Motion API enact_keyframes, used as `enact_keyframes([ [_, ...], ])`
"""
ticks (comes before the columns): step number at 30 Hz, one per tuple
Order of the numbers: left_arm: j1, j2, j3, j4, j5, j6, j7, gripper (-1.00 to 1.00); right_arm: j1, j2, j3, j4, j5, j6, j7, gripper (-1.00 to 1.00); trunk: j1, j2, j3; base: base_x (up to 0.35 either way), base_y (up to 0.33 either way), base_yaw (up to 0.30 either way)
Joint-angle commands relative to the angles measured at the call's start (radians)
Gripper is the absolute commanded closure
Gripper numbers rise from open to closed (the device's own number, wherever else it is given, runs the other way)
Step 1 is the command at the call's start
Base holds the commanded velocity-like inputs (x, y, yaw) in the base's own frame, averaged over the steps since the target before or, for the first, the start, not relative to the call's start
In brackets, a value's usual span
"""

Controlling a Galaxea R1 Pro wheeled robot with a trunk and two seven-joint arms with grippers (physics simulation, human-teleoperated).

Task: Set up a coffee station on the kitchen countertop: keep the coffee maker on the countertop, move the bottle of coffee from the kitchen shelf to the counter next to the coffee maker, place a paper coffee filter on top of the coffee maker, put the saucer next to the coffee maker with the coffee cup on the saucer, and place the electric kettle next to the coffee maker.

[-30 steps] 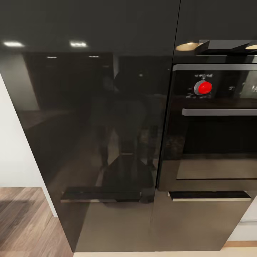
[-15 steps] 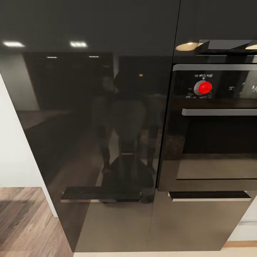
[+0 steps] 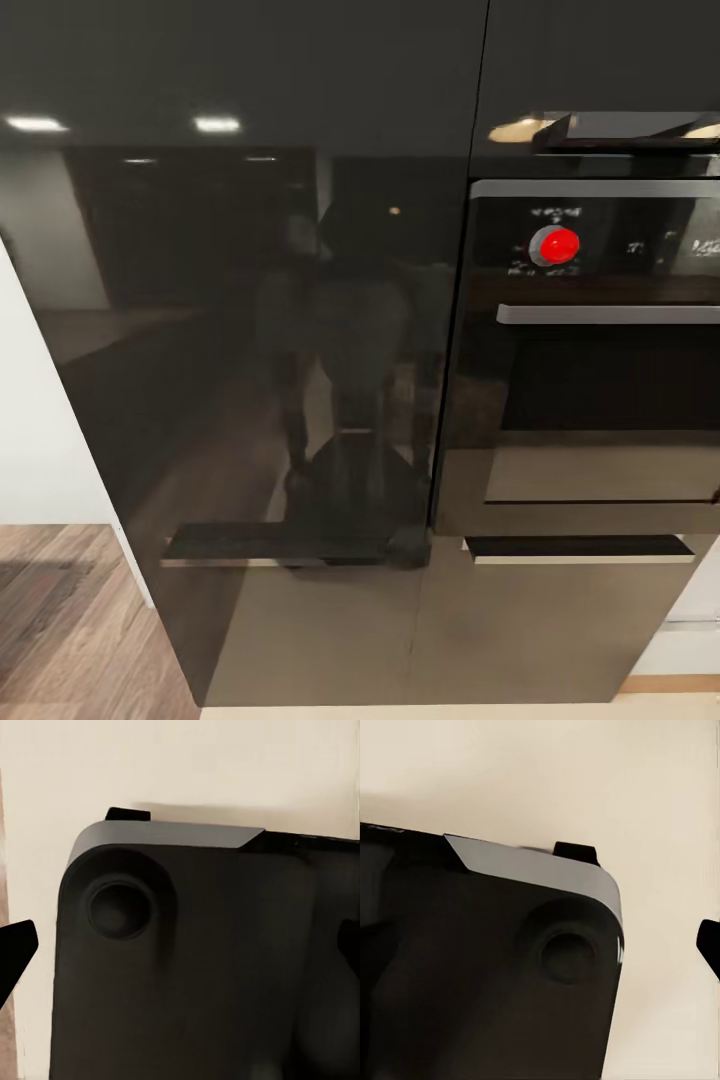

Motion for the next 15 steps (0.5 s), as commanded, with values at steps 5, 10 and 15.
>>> enact_keyframes([
  [5, -0.001, -0.005, 0.012, 0.001, 0.038, -0.031, 0.007, -1.00, -0.001, 0.004, 0.000, 0.003, 0.000, 0.001, -0.004, -1.00, 0.000, -0.001, -0.001, 0.000, -0.281, 0.000],
  [10, -0.001, -0.008, 0.018, 0.002, 0.297, -0.254, 0.010, -1.00, -0.001, 0.002, 0.003, 0.004, 0.004, -0.002, -0.003, -1.00, 0.000, -0.001, -0.001, 0.000, -0.323, 0.000],
  [15, -0.001, -0.008, 0.019, 0.002, 0.306, -0.255, 0.010, -1.00, -0.001, -0.001, 0.006, 0.004, 0.009, -0.003, -0.002, -1.00, 0.000, -0.001, -0.001, 0.000, -0.332, 0.000],
])
